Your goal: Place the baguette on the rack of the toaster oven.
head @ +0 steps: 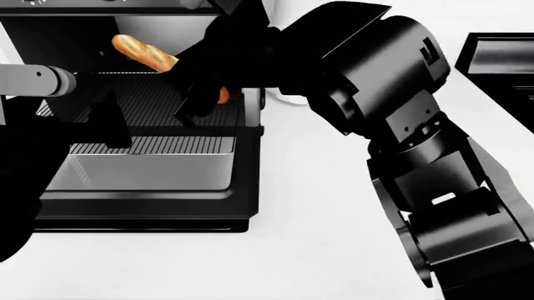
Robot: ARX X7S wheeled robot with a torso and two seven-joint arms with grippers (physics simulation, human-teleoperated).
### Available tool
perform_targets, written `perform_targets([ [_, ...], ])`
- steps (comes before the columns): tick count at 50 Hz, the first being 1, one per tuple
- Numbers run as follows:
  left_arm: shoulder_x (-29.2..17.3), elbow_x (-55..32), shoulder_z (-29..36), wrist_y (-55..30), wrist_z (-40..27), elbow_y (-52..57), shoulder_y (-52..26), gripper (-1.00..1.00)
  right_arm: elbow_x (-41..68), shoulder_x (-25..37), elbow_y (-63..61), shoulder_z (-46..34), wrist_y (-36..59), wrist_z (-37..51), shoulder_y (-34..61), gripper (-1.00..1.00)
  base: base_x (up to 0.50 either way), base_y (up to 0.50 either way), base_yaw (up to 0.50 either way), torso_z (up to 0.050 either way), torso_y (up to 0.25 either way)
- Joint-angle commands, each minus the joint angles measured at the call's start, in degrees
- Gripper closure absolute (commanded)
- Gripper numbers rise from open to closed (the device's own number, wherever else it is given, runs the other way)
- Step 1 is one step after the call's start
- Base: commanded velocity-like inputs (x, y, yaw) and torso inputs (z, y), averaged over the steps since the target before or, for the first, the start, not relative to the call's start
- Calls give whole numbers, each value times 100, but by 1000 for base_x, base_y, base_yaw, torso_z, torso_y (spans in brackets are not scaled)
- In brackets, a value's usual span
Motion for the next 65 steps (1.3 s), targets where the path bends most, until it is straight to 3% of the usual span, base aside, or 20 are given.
perform_targets([
  [1, 104, 150, -157, 60, 39, -34, -5, -100, 585, -90, 626, -310, -733, 52, 243, 100, 0, 0, 0, 0, 0],
  [3, 103, 147, -149, 66, 32, -27, 4, -100, 650, -76, 633, -340, -756, 86, 258, 100, 0, 0, 0, 0, 0],
  [4, 100, 144, -144, 65, 31, -26, 10, -100, 681, -71, 654, -346, -763, 105, 265, -100, 0, 0, 0, 0, 0],
  [19, 87, 76, -162, 25, -24, -39, -47, -100, 987, 76, 527, -333, -792, 438, 350, -100, 0, 0, 0, 0, 0],
  [48, 98, -104, -258, -41, -124, 37, -34, -100, 2409, 1007, -3400, 783, 1119, 3202, -735, -100, 0, 0, 0, 0, 0],
  [65, 173, -591, -756, -609, -322, 390, -420, -100, 2643, 1254, -4252, 1048, 1470, 3925, -685, -100, 0, 0, 0, 0, 0],
])
